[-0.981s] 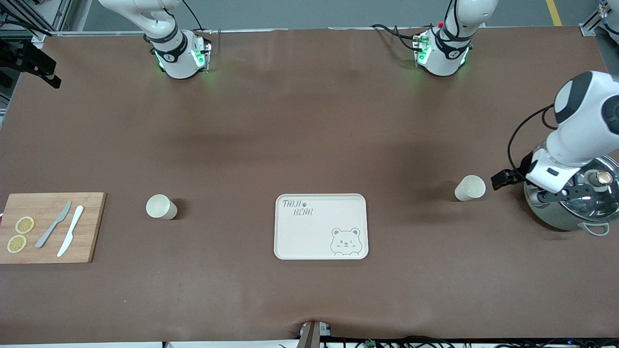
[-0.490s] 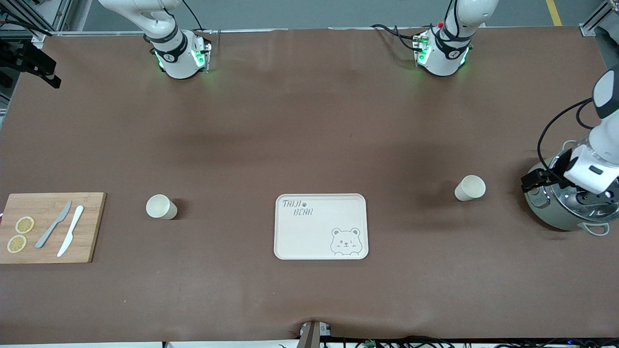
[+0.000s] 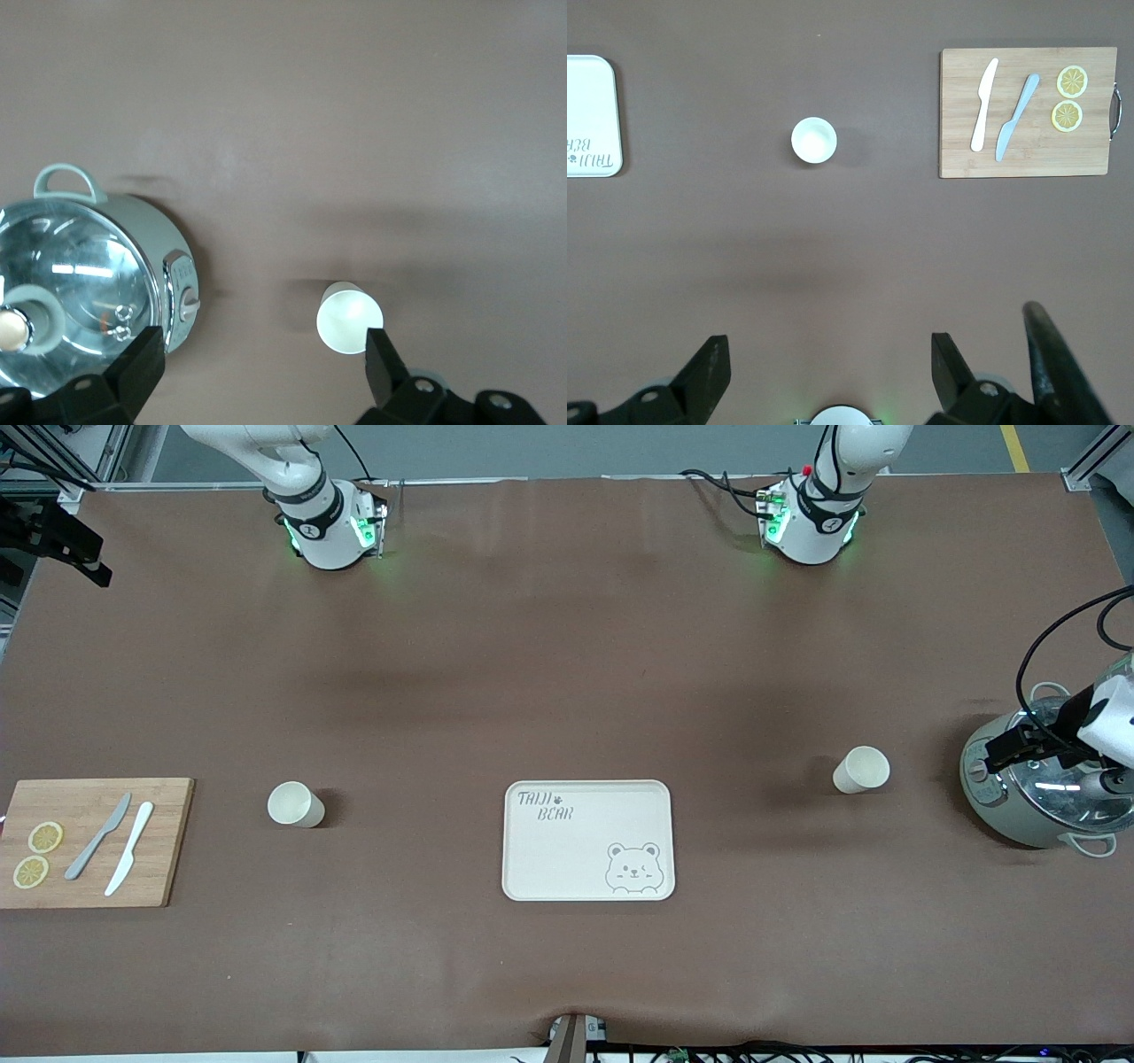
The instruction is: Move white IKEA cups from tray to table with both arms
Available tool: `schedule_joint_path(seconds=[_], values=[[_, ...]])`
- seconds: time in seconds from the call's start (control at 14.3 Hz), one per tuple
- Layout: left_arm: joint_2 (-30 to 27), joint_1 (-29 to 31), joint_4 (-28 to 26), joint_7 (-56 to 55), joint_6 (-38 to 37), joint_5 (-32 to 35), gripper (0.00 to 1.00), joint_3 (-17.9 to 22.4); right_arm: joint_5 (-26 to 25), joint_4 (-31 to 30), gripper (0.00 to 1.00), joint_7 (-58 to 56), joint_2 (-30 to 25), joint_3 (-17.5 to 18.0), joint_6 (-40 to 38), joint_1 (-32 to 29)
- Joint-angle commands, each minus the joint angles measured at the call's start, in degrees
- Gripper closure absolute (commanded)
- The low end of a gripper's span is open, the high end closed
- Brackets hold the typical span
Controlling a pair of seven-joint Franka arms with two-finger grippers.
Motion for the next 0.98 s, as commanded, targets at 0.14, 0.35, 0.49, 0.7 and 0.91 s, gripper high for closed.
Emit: schedule_joint_path(seconds=[0.14,0.35,0.49,0.7,0.91], values=[[-0.01,-2.01,4.17,-4.87,-1.70,-0.83,0.00,0.63,-0.10,0.97,0.00,0.78,0.30,0.68,-0.52,-0.91],[-0.54,-1.66,2.94,-5.50,-4.84,-1.01,0.00,0.64,-0.01,0.97,0.00,0.78,0.30,0.59,-0.25,-0.91],[-0.62,-1.57,2.94,-4.80,-5.65,-1.01,0.00,0.55,-0.01,0.97,0.00,0.78,0.30,0.59,-0.25,-1.00],[-1.15,-1.40,3.20,-4.98,-8.37,-1.01,0.00,-1.29,-0.01,0.97,0.00,0.78,0.30,0.59,-0.25,-1.00],[-1.24,1.06,3.11,-5.24,-11.00,-1.18,0.00,-4.63,-0.01,0.97,0.00,0.78,0.30,0.59,-0.25,-1.00]])
